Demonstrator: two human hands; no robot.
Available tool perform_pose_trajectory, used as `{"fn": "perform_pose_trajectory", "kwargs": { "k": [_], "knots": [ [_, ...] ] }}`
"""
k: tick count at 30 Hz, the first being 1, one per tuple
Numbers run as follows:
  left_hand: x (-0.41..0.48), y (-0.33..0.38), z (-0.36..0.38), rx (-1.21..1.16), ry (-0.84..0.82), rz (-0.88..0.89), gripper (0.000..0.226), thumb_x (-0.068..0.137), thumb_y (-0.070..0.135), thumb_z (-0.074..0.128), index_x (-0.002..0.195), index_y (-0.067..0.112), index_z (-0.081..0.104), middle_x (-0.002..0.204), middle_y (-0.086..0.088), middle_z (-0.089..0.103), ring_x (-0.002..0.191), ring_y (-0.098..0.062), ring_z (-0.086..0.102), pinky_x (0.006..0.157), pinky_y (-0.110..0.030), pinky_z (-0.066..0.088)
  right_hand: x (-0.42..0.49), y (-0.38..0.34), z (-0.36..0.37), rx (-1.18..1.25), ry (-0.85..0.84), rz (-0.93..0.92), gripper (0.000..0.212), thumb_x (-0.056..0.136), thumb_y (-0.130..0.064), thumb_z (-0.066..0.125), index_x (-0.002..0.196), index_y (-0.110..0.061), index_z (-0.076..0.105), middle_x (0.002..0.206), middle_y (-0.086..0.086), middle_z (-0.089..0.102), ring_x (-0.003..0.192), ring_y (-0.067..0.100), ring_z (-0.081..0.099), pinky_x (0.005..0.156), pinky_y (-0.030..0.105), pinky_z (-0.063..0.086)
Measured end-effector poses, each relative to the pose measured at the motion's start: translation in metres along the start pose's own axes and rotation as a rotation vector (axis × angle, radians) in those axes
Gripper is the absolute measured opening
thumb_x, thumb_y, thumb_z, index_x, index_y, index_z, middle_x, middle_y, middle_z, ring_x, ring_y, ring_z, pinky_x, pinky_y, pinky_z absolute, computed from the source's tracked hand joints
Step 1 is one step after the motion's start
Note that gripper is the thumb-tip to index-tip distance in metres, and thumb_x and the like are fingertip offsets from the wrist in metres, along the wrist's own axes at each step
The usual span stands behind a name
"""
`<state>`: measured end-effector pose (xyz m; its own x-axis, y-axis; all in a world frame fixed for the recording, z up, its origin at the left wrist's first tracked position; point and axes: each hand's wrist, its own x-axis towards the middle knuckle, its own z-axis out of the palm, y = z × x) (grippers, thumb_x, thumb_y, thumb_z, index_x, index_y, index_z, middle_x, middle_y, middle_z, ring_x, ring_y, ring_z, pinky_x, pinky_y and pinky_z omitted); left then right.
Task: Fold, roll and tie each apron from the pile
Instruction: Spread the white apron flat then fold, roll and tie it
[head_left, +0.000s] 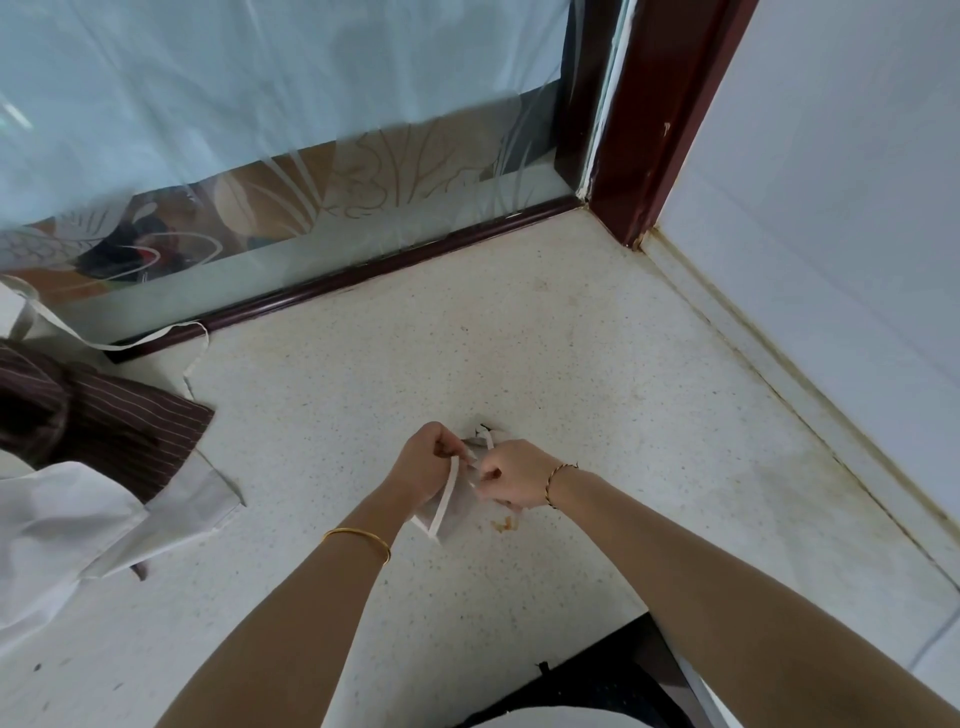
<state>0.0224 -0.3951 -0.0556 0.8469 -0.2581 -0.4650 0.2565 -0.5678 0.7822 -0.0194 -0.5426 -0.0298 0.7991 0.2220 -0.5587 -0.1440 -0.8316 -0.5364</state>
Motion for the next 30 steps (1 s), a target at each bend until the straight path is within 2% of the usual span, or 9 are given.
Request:
{"fn": "perform_pose_trajectory", "kwargs": {
  "k": [4,6,8,15,18,20,22,26,30],
  "knots": [
    [0.000,0.003,0.002,0.110,-0.044,0.107,0.028,0.080,-0.012,0.054,0.084,0.016,0.054,0.084,0.006,0.057,0.077,-0.009,0.052,0.062,-0.006,0.042,0.006,-0.003,0.003,0.097,0.401,0.006,0.013,0.095,-0.017,0.046,0.098,-0.011,0.057,0.092,0.006,0.060,0.078,0.020,0.055,0.072,0.033,0.049],
    [0.000,0.002,0.002,0.108,-0.040,0.144,0.030,0.079,-0.010,0.059,0.084,0.019,0.055,0.083,0.008,0.057,0.076,-0.007,0.052,0.065,-0.007,0.043,0.009,-0.005,0.004,0.134,0.374,0.000,0.020,0.095,-0.018,0.050,0.112,-0.010,0.057,0.102,0.007,0.062,0.090,0.021,0.058,0.076,0.029,0.046],
    [-0.001,0.001,0.002,0.101,-0.021,0.157,0.029,0.080,-0.006,0.062,0.083,0.021,0.054,0.082,0.007,0.059,0.076,-0.006,0.053,0.068,-0.010,0.044,0.014,-0.007,0.009,0.110,0.329,0.039,0.021,0.094,-0.018,0.052,0.111,-0.009,0.060,0.102,0.008,0.062,0.096,0.023,0.059,0.079,0.030,0.046],
    [-0.001,-0.004,0.009,0.228,0.085,0.222,0.032,0.075,-0.007,0.056,0.086,0.023,0.060,0.086,0.011,0.063,0.081,-0.010,0.059,0.071,-0.023,0.050,0.020,-0.003,0.023,0.163,0.386,0.093,0.022,0.091,-0.018,0.057,0.082,-0.001,0.068,0.076,0.004,0.055,0.072,0.018,0.052,0.058,0.022,0.036],
    [-0.001,-0.004,0.015,0.328,0.162,0.247,0.023,0.078,-0.002,0.055,0.087,0.017,0.064,0.096,0.004,0.058,0.084,-0.015,0.057,0.074,-0.031,0.052,0.021,-0.006,0.025,0.216,0.403,0.076,0.028,0.091,-0.020,0.056,0.079,0.003,0.069,0.070,0.004,0.053,0.068,0.018,0.049,0.054,0.020,0.033],
    [-0.002,-0.004,0.016,0.311,0.188,0.265,0.016,0.081,-0.002,0.056,0.086,0.013,0.060,0.098,0.000,0.053,0.079,-0.016,0.054,0.070,-0.026,0.049,0.020,-0.005,0.024,0.277,0.409,0.078,0.027,0.092,-0.019,0.055,0.083,0.003,0.068,0.067,0.001,0.052,0.065,0.016,0.047,0.052,0.013,0.032],
    [-0.003,-0.005,0.015,0.280,0.201,0.276,0.018,0.082,-0.004,0.052,0.084,0.014,0.054,0.093,-0.003,0.054,0.074,-0.014,0.050,0.062,-0.018,0.043,0.020,-0.004,0.025,0.359,0.412,0.098,0.023,0.094,-0.016,0.051,0.083,-0.002,0.065,0.068,0.001,0.054,0.064,0.015,0.051,0.054,0.011,0.039],
    [-0.002,-0.007,0.014,0.158,0.177,0.269,0.019,0.081,-0.004,0.052,0.079,0.015,0.052,0.081,-0.005,0.060,0.072,-0.015,0.053,0.064,-0.028,0.047,0.023,-0.002,0.028,0.574,0.440,0.146,0.016,0.097,-0.014,0.047,0.084,-0.010,0.056,0.073,0.007,0.062,0.067,0.021,0.061,0.074,0.039,0.056],
    [-0.002,-0.009,0.012,0.115,0.148,0.226,0.023,0.082,-0.002,0.055,0.078,0.020,0.048,0.077,0.003,0.056,0.068,-0.008,0.048,0.058,-0.012,0.042,0.020,0.001,0.025,0.601,0.409,0.104,0.014,0.095,-0.012,0.051,0.097,-0.010,0.064,0.074,0.006,0.066,0.065,0.018,0.064,0.072,0.031,0.056]
  ]
}}
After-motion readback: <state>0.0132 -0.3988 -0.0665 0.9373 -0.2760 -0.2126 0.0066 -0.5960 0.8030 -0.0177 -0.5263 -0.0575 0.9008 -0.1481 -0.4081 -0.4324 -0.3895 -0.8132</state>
